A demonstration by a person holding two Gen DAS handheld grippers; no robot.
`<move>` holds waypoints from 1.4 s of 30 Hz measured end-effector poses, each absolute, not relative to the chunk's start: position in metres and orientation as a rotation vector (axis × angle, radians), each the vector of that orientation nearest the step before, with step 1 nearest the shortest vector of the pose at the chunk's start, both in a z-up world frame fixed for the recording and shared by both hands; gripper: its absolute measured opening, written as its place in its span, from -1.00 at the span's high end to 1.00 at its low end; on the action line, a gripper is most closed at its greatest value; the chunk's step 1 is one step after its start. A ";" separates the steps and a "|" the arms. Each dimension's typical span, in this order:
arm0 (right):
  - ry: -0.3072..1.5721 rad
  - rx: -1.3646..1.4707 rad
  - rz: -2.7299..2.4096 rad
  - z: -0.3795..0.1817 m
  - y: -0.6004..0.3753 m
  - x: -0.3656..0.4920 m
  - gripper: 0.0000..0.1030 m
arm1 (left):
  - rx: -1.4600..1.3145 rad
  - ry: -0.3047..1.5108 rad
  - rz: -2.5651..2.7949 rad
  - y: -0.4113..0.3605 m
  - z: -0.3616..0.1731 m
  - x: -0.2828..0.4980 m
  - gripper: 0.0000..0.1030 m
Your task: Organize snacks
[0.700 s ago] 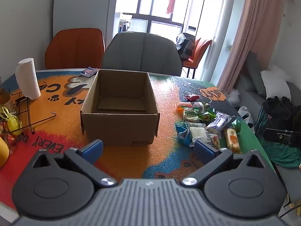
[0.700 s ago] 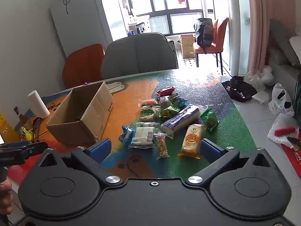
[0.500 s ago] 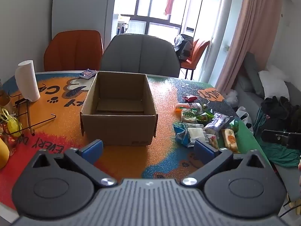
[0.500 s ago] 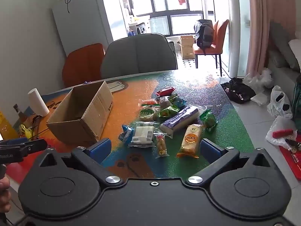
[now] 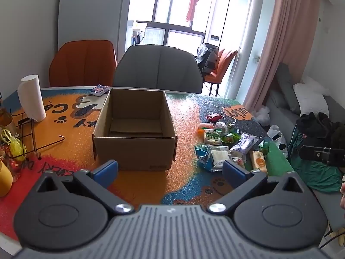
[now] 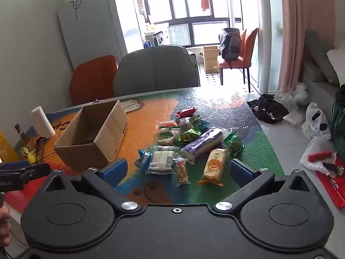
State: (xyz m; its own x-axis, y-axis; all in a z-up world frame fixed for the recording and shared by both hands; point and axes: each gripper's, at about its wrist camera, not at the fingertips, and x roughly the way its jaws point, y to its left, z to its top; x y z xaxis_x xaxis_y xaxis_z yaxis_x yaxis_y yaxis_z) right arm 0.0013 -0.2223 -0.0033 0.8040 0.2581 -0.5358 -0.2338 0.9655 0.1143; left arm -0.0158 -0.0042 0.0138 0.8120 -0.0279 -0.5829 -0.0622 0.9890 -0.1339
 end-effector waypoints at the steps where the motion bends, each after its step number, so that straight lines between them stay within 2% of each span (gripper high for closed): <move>1: 0.582 0.043 0.264 -0.002 -0.223 0.001 -1.00 | -0.146 0.625 0.015 -0.005 0.014 -0.016 -0.99; 42: 0.527 -0.005 0.236 0.015 -0.209 -0.025 -1.00 | -0.108 0.566 -0.042 -0.010 0.040 -0.042 -0.99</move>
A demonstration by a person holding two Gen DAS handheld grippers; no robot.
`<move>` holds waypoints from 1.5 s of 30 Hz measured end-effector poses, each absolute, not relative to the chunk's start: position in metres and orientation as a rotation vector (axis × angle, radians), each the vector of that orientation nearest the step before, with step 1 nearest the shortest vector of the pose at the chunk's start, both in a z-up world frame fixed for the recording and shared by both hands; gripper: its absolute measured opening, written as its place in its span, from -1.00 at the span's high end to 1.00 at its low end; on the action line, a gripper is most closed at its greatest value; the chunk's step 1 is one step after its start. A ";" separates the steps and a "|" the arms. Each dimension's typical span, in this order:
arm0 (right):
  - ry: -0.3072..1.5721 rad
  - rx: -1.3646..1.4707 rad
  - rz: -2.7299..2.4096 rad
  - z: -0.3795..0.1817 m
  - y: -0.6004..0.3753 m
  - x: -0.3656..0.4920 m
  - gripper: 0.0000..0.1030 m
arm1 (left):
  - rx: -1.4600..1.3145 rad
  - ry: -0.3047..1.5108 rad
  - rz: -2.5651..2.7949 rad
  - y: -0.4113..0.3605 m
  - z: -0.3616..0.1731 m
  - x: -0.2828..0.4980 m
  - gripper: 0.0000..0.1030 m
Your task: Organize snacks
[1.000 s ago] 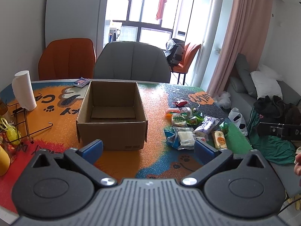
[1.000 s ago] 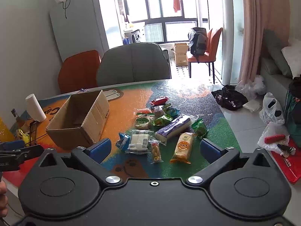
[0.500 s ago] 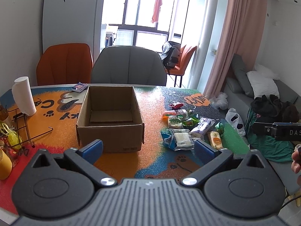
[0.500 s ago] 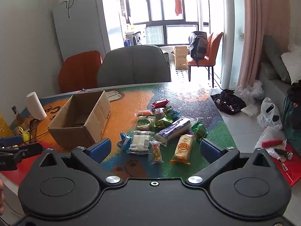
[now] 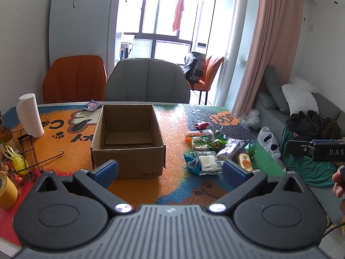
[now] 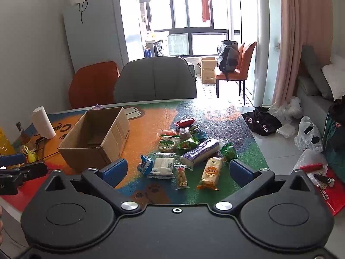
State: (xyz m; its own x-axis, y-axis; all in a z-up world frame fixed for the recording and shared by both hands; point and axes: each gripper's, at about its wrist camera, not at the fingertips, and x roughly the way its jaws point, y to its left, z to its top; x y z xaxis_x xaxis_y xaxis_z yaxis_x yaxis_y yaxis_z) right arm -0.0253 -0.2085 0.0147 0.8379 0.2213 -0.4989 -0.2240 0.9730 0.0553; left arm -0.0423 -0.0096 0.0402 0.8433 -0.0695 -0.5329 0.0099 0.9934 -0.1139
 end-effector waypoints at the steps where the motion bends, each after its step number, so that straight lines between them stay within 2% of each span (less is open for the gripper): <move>1: 0.530 0.003 0.241 0.016 -0.209 -0.026 -1.00 | -0.108 0.564 -0.045 -0.009 0.040 -0.043 -0.99; 24: 0.543 -0.005 0.246 0.014 -0.208 -0.027 -1.00 | -0.125 0.553 -0.039 -0.003 0.037 -0.054 -0.99; 45: 0.632 0.055 0.207 -0.019 -0.241 0.031 -1.00 | -0.158 0.623 -0.134 -0.029 0.012 0.013 -0.99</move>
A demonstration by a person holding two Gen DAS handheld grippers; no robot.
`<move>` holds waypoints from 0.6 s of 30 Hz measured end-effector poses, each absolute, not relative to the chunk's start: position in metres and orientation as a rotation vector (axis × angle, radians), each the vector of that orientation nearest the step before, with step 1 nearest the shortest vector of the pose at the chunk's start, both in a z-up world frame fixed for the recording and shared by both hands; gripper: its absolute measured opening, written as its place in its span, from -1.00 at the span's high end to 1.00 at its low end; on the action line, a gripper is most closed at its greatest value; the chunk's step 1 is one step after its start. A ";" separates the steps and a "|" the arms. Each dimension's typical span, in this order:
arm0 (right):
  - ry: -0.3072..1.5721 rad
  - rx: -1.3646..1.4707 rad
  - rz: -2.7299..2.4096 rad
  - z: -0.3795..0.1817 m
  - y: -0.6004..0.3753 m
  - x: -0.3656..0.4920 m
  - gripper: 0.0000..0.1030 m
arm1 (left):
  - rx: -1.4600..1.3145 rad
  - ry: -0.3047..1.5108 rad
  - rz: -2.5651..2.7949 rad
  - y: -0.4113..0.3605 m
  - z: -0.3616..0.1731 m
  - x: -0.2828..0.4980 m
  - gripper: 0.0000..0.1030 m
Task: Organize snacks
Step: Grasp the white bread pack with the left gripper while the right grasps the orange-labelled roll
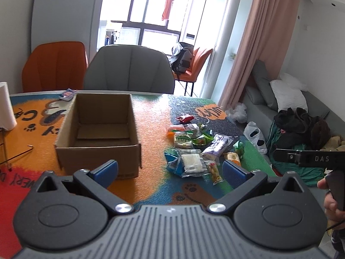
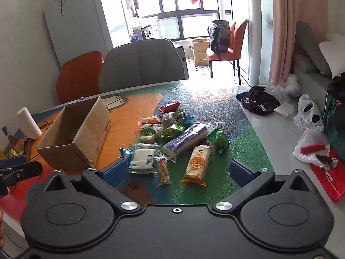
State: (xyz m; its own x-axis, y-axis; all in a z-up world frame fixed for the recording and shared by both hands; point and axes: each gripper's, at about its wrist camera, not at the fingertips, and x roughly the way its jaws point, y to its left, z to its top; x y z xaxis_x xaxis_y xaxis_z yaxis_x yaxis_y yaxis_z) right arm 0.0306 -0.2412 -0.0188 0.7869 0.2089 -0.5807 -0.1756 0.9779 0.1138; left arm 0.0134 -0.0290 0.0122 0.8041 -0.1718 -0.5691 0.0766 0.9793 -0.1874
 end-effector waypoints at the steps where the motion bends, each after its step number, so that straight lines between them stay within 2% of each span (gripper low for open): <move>1: 0.633 0.055 0.209 -0.021 -0.243 0.034 -1.00 | -0.157 0.624 -0.139 -0.032 0.011 0.018 -0.99; 13: 0.658 0.043 0.239 -0.049 -0.252 0.074 -0.92 | -0.147 0.663 -0.182 -0.056 -0.024 0.068 -0.94; 18: 0.677 0.045 0.236 -0.060 -0.256 0.092 -0.84 | -0.155 0.696 -0.195 -0.066 -0.040 0.091 -0.73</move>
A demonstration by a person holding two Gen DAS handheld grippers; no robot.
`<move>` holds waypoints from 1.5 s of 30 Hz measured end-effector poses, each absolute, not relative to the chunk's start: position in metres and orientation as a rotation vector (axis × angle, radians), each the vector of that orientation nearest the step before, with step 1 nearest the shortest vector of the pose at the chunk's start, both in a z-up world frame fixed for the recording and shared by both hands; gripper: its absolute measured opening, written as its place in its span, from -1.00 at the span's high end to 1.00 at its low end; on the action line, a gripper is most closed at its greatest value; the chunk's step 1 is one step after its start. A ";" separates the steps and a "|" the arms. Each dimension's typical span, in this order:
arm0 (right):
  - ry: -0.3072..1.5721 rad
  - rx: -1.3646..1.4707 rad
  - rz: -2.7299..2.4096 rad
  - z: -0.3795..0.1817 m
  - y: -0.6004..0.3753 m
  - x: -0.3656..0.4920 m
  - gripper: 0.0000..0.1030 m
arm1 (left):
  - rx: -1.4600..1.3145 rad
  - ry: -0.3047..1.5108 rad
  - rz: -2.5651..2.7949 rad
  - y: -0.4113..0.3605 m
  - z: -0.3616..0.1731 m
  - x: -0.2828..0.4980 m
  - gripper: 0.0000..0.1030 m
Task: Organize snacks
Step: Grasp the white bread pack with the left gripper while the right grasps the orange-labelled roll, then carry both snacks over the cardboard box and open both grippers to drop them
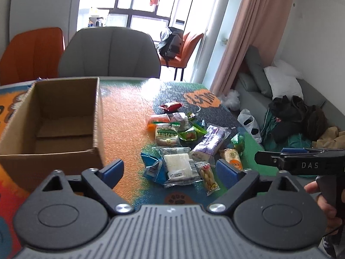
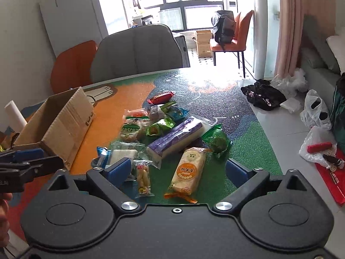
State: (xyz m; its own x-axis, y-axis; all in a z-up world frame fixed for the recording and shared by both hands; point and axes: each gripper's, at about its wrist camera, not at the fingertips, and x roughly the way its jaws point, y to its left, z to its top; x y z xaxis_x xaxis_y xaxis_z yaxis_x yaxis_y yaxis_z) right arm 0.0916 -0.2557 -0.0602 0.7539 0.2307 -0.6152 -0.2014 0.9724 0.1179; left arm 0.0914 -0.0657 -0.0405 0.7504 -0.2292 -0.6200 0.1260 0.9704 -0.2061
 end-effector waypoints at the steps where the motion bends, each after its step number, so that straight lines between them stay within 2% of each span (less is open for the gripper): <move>1: 0.682 0.048 0.238 -0.063 -0.257 0.094 -0.82 | -0.156 0.705 -0.195 -0.067 -0.044 0.095 -0.67; 7: 0.731 0.069 0.244 -0.083 -0.264 0.108 -0.68 | -0.177 0.756 -0.204 -0.075 -0.065 0.116 -0.39; 10: 0.758 0.092 0.253 -0.095 -0.267 0.114 -0.61 | -0.177 0.766 -0.195 -0.079 -0.074 0.125 -0.31; 14: 0.795 0.108 0.265 -0.110 -0.267 0.124 -0.43 | -0.185 0.796 -0.197 -0.083 -0.089 0.136 -0.18; 21: 0.816 0.107 0.267 -0.127 -0.265 0.133 -0.29 | -0.186 0.817 -0.192 -0.090 -0.101 0.147 -0.11; 24: 0.804 0.094 0.261 -0.126 -0.267 0.133 -0.09 | -0.197 0.834 -0.206 -0.094 -0.104 0.151 -0.04; 26: 0.803 0.088 0.260 -0.125 -0.271 0.134 0.25 | -0.190 0.838 -0.208 -0.098 -0.106 0.153 -0.03; 27: 0.803 0.089 0.256 -0.125 -0.273 0.134 0.30 | -0.184 0.838 -0.207 -0.101 -0.106 0.154 -0.03; 31: 0.809 0.109 0.262 -0.125 -0.280 0.135 0.32 | -0.193 0.843 -0.196 -0.106 -0.109 0.160 -0.04; 39: 0.806 0.054 0.271 -0.126 -0.264 0.137 0.16 | -0.144 0.845 -0.148 -0.117 -0.119 0.167 -0.06; 41: 0.802 0.050 0.268 -0.127 -0.261 0.136 0.32 | -0.125 0.835 -0.143 -0.119 -0.120 0.165 -0.02; 45: 0.790 0.079 0.278 -0.124 -0.264 0.135 0.35 | -0.124 0.824 -0.138 -0.117 -0.118 0.160 0.10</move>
State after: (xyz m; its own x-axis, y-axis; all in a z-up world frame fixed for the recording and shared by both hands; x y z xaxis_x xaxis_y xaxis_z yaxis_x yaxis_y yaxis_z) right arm 0.1350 -0.2636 -0.1242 0.6692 0.2758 -0.6900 -0.2170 0.9606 0.1736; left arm 0.1604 -0.1171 -0.1181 0.6714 -0.1707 -0.7212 0.0741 0.9837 -0.1638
